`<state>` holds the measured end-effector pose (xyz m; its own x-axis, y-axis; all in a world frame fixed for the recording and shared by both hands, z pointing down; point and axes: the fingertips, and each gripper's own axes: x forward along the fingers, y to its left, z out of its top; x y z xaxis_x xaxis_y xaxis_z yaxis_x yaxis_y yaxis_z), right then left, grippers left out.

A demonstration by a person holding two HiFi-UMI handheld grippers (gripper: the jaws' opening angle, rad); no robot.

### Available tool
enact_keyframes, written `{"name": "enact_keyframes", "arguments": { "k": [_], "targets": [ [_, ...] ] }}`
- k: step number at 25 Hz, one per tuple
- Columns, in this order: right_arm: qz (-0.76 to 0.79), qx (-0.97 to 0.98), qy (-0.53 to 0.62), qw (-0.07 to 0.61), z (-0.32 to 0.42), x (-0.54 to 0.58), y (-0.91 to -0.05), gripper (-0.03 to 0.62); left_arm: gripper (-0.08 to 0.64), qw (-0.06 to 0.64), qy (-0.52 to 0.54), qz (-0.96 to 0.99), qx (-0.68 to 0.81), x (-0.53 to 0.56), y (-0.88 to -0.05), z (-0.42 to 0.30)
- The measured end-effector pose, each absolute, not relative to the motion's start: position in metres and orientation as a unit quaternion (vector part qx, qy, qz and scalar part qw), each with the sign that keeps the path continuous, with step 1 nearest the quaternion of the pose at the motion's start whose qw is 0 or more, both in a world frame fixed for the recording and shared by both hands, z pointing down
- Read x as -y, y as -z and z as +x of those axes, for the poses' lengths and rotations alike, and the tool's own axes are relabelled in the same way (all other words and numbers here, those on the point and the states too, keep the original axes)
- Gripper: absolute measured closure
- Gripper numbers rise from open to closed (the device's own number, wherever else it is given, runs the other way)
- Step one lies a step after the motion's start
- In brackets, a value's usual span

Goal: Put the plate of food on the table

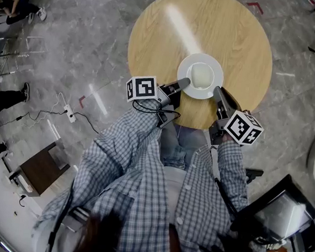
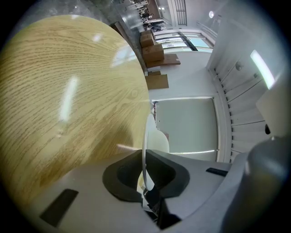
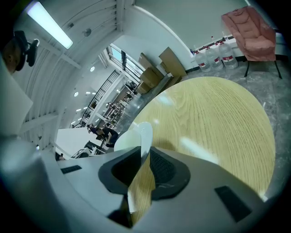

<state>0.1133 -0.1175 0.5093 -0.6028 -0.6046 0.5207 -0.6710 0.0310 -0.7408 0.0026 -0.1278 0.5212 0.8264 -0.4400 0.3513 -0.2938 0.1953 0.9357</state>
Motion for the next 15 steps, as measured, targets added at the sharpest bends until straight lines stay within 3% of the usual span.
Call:
{"name": "enact_keyframes", "arguments": {
  "k": [15],
  "targets": [
    [0.46, 0.698, -0.546, 0.058, 0.121, 0.127, -0.551, 0.528, 0.531, 0.731, 0.02, 0.616, 0.292, 0.137, -0.564, 0.011]
  ]
}}
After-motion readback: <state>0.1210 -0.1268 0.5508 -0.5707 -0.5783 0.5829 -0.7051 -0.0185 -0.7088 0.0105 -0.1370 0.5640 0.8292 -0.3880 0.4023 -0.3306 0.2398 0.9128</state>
